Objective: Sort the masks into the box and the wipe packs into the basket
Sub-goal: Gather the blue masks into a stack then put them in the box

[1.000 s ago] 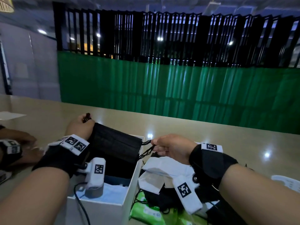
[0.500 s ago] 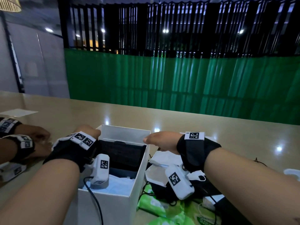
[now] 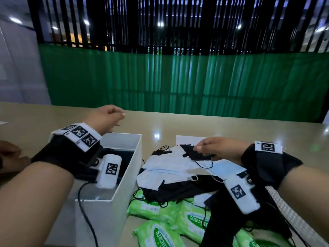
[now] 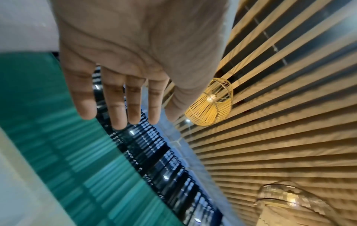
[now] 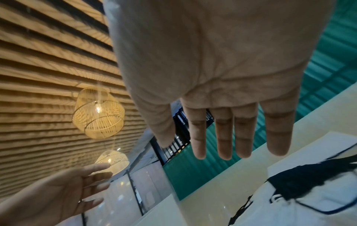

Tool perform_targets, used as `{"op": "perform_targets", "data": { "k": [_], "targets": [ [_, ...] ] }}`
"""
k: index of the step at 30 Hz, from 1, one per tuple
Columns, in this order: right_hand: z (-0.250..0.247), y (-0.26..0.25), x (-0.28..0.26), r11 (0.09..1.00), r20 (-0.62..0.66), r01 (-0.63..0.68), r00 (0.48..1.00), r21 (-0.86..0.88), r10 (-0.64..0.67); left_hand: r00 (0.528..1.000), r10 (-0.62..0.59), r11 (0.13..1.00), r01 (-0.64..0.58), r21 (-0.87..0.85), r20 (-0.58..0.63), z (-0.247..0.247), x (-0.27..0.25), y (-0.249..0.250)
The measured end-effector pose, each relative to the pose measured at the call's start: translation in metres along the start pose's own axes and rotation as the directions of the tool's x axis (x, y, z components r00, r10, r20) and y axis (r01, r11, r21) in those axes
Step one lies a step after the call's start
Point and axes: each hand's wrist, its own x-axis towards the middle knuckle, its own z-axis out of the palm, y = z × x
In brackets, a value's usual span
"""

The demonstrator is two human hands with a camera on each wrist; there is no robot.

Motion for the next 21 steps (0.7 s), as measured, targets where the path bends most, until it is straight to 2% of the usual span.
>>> {"op": "perform_targets", "data": {
  "k": [5, 8, 12, 14, 16, 18, 21],
  "targets": [
    [-0.022, 0.048, -0.021, 0.978, -0.065, -0.101, 0.991, 0.181, 0.114, 0.985, 0.103, 0.992, -0.091, -0.091, 0.141, 0.046, -0.020, 0.056],
    [-0.028, 0.073, -0.030, 0.947, -0.089, -0.182, 0.973, 0.263, 0.212, 0.966, 0.094, 0.994, -0.079, -0.071, 0.241, 0.081, -0.030, 0.064],
    [-0.026, 0.106, -0.037, 0.897, -0.089, -0.297, 0.935, 0.328, 0.342, 0.901, -0.048, 0.987, -0.024, 0.160, 0.431, 0.135, -0.041, 0.045],
    [-0.023, 0.117, -0.035, 0.880, -0.087, -0.331, 0.921, 0.341, 0.380, 0.851, -0.133, 0.939, -0.056, 0.340, 0.508, 0.158, -0.043, 0.029],
    [-0.019, 0.120, -0.034, 0.876, -0.096, -0.367, 0.906, 0.312, 0.413, 0.831, -0.218, 0.860, -0.085, 0.504, 0.512, 0.174, -0.042, 0.011],
    [-0.015, 0.121, -0.029, 0.856, -0.094, -0.396, 0.889, 0.332, 0.448, 0.852, -0.283, 0.804, -0.040, 0.593, 0.441, 0.184, -0.035, -0.008],
    [-0.009, 0.123, -0.019, 0.747, -0.060, -0.396, 0.864, 0.534, 0.500, 0.887, -0.311, 0.747, 0.006, 0.664, 0.341, 0.192, -0.026, -0.029]
  ]
}}
